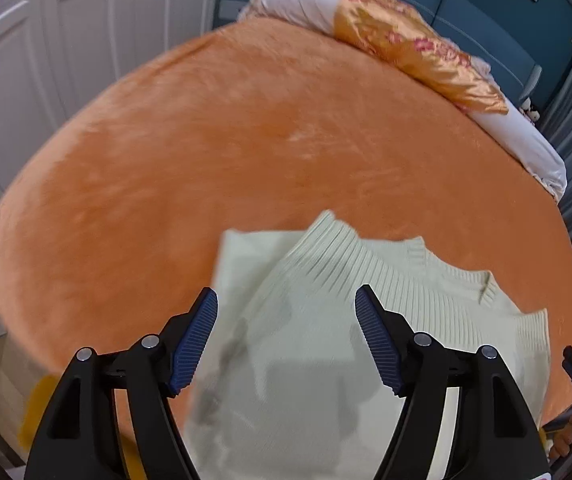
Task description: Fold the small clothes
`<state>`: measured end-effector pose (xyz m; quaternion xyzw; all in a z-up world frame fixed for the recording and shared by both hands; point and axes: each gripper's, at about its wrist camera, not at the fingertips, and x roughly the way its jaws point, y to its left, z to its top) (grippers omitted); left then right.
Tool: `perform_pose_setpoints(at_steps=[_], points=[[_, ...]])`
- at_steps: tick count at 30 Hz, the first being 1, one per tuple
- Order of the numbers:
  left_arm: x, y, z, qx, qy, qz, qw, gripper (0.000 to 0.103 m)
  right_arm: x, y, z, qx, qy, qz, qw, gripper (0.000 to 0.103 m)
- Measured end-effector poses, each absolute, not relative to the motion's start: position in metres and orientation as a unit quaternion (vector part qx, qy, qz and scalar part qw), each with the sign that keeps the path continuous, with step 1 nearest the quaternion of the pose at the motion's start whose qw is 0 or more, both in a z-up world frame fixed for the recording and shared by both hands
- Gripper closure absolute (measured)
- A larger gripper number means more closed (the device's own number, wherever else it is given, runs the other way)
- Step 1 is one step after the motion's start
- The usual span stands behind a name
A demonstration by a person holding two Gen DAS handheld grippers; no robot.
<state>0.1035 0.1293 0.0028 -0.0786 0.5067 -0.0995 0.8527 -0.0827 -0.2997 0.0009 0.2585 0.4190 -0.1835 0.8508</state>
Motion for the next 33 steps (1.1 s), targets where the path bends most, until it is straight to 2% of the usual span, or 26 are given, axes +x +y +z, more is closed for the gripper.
perform_pose_setpoints(at_steps=[4,5,6,7,8,9,15,17,20,22,27,33], points=[[0.140,0.114,-0.029,-0.077,0.545,-0.093,0.829,0.034,-0.042,-0.304,-0.018,0.280,0.424,-0.188,0.841,0.045],[0.146,0.110,-0.039,-0.072,0.551,-0.098,0.825,0.039,-0.034,-0.303,-0.024,0.272,0.431,-0.194,0.839,0.045],[0.150,0.108,-0.045,-0.064,0.555,-0.095,0.824,0.048,-0.030,-0.303,-0.031,0.265,0.440,-0.195,0.835,0.050],[0.154,0.106,-0.048,-0.059,0.561,-0.096,0.820,0.070,-0.026,-0.304,-0.038,0.258,0.454,-0.196,0.830,0.059],[0.157,0.105,-0.049,-0.063,0.563,-0.103,0.818,0.089,-0.020,-0.301,-0.044,0.248,0.470,-0.197,0.824,0.084],[0.159,0.106,-0.045,-0.069,0.562,-0.110,0.817,0.094,-0.023,-0.301,-0.043,0.245,0.471,-0.193,0.825,0.093],[0.152,0.099,-0.012,-0.030,0.518,-0.111,0.847,0.095,-0.045,-0.303,0.012,0.263,0.373,-0.178,0.872,0.094],[0.154,0.095,-0.027,-0.006,0.530,-0.098,0.842,0.095,-0.038,-0.309,-0.002,0.260,0.391,-0.188,0.863,0.094],[0.156,0.094,-0.048,0.003,0.551,-0.081,0.831,0.095,-0.022,-0.318,-0.058,0.256,0.466,-0.205,0.822,0.094],[0.154,0.093,-0.051,0.008,0.549,-0.077,0.832,0.095,-0.020,-0.318,-0.070,0.257,0.471,-0.207,0.818,0.094],[0.153,0.087,-0.051,0.037,0.546,-0.068,0.834,0.094,-0.015,-0.319,-0.055,0.268,0.466,-0.214,0.816,0.089],[0.150,0.081,-0.055,0.063,0.538,-0.064,0.838,0.094,-0.030,-0.264,0.001,0.227,0.411,-0.164,0.868,0.088]])
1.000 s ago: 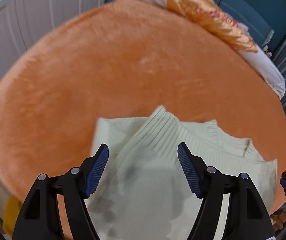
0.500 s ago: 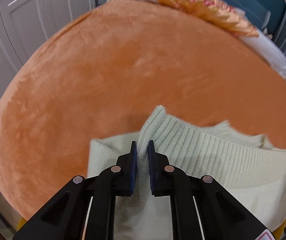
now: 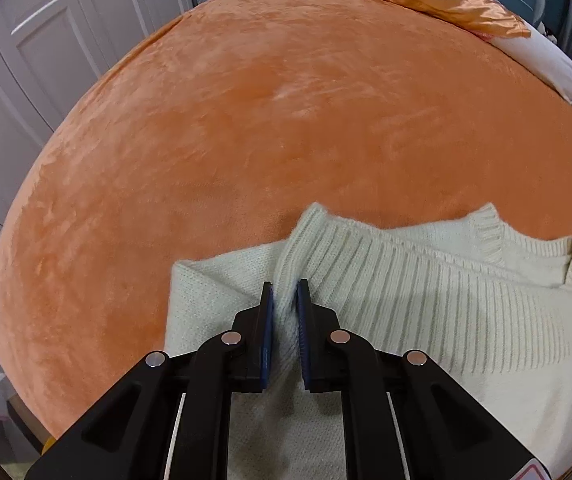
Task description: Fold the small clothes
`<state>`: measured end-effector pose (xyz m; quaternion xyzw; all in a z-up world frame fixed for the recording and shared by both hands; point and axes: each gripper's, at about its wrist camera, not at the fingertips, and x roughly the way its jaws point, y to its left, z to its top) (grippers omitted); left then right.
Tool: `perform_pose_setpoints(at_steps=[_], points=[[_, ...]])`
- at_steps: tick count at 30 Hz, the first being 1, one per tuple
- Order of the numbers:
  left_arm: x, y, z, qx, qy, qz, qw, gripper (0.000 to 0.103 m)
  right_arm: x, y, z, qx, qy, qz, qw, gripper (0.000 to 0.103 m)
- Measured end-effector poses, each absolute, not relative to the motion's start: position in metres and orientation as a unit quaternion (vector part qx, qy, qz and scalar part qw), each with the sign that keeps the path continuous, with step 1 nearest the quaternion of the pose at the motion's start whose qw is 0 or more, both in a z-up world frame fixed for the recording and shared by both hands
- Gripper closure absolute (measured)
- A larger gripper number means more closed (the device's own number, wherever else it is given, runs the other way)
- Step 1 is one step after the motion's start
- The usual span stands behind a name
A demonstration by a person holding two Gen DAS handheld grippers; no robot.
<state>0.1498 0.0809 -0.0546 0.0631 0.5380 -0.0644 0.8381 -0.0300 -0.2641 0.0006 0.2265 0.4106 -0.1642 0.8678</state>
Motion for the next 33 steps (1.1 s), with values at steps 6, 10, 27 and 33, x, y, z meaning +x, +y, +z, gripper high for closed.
perform_pose_setpoints(at_steps=[6,10,27,33], points=[[0.150,0.081,-0.057,0.065,0.537,-0.063,0.839,0.094,-0.023,-0.193,-0.014,0.220,0.457,-0.054,0.860,0.088],[0.150,0.081,-0.058,0.063,0.535,-0.064,0.840,0.093,-0.012,-0.154,-0.039,0.183,0.502,-0.012,0.845,0.088],[0.124,0.110,-0.030,-0.004,0.520,-0.068,0.852,0.087,-0.088,-0.279,-0.030,0.281,0.468,-0.172,0.820,0.093],[0.147,0.102,-0.033,-0.031,0.528,-0.069,0.846,0.063,-0.045,-0.276,-0.018,0.212,0.451,-0.180,0.848,0.041]])
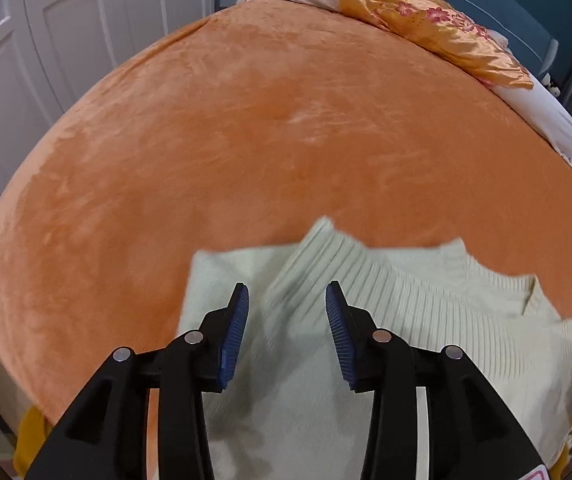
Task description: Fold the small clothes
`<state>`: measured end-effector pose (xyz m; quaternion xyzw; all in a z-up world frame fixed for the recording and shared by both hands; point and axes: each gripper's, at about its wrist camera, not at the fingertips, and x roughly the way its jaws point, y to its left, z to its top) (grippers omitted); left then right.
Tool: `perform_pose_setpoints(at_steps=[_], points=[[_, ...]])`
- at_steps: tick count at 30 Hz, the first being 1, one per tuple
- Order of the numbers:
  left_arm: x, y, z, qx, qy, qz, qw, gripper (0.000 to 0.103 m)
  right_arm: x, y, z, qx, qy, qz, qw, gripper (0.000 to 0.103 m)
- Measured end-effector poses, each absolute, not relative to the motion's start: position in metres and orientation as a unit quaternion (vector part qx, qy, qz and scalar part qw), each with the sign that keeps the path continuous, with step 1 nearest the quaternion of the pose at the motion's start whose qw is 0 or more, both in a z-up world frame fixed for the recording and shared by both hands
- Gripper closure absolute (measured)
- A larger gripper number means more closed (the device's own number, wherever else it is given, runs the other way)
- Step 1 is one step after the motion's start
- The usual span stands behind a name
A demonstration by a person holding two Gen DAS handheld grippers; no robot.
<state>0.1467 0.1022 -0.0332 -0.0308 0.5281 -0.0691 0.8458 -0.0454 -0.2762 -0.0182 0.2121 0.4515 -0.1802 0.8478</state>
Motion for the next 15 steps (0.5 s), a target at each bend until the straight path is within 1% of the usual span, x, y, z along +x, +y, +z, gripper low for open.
perform_pose_setpoints(at_steps=[2,4,5,6,7,10,12,14,15], points=[[0.159,0.094,-0.048,-0.025,0.548,-0.074,0.833,0.062,-0.025,-0.283,-0.030,0.198,0.463,-0.187,0.844,0.037],[0.162,0.087,-0.055,-0.016,0.548,-0.078,0.833,0.064,-0.006,-0.292,-0.046,0.198,0.485,-0.205,0.827,0.037],[0.162,0.085,-0.055,-0.012,0.546,-0.087,0.833,0.077,0.001,-0.295,-0.052,0.199,0.495,-0.210,0.819,0.056],[0.163,0.084,-0.053,-0.016,0.547,-0.098,0.831,0.092,0.005,-0.296,-0.055,0.199,0.501,-0.205,0.817,0.087],[0.163,0.084,-0.048,-0.020,0.546,-0.102,0.832,0.094,0.003,-0.296,-0.049,0.206,0.489,-0.200,0.824,0.093],[0.159,0.087,-0.022,-0.021,0.510,-0.103,0.854,0.095,-0.010,-0.292,-0.011,0.221,0.416,-0.185,0.862,0.094],[0.162,0.090,-0.016,-0.024,0.503,-0.097,0.858,0.095,-0.017,-0.294,0.000,0.222,0.394,-0.188,0.872,0.094],[0.169,0.089,-0.028,-0.017,0.516,-0.087,0.852,0.095,-0.016,-0.300,-0.010,0.219,0.408,-0.197,0.864,0.094],[0.174,0.087,-0.041,-0.010,0.530,-0.080,0.844,0.095,-0.012,-0.307,-0.027,0.222,0.432,-0.204,0.850,0.093]])
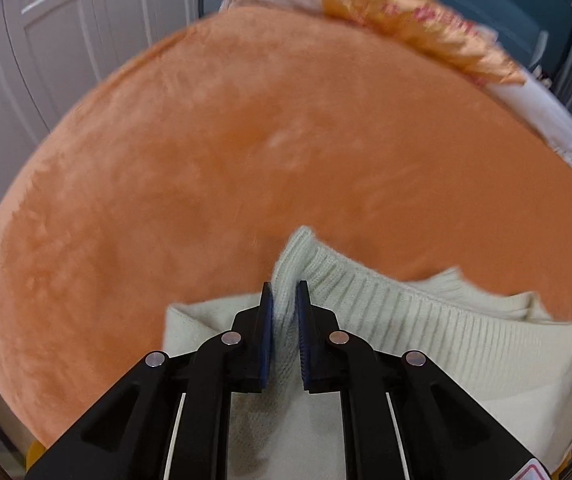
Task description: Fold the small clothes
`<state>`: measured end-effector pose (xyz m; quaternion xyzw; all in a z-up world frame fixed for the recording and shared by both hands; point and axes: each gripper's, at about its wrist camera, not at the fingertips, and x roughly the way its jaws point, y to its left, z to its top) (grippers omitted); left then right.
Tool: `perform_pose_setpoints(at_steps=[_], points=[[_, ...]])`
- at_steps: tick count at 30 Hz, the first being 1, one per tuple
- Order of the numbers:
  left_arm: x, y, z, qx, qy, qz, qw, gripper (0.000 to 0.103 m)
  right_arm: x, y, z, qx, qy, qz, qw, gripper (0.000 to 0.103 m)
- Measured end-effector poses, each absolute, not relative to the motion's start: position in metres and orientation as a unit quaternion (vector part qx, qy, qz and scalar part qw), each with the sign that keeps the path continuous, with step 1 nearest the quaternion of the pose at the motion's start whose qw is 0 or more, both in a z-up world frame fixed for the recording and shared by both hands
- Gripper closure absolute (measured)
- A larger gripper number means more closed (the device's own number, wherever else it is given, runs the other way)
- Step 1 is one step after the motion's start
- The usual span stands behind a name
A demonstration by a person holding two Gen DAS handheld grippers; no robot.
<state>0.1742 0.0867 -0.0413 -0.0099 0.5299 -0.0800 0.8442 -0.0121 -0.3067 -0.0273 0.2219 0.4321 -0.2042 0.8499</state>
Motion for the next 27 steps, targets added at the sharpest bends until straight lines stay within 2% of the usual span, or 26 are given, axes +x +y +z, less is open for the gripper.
perform_pose_setpoints(at_steps=[3,5,10,12,19,27], points=[[0.173,0.080,-0.066,0.026,0.541,-0.060,0.839,0.092,-0.006,-0.321,-0.078,0.251,0.489,-0.202,0.810,0.091],[0.167,0.078,-0.055,0.037,0.532,-0.049,0.844,0.084,-0.009,-0.322,-0.070,0.258,0.482,-0.206,0.812,0.088],[0.133,0.076,-0.014,0.056,0.495,-0.066,0.865,0.081,-0.031,-0.298,-0.023,0.219,0.446,-0.227,0.838,0.083],[0.113,0.070,-0.005,0.061,0.497,-0.082,0.862,0.075,-0.039,-0.272,-0.006,0.203,0.439,-0.193,0.854,0.083],[0.054,0.036,-0.011,0.099,0.521,-0.124,0.839,0.074,-0.037,-0.147,-0.003,0.137,0.498,-0.035,0.856,0.083],[0.023,0.040,-0.033,0.094,0.548,-0.124,0.822,0.073,-0.023,-0.107,-0.020,0.121,0.539,0.003,0.833,0.083]])
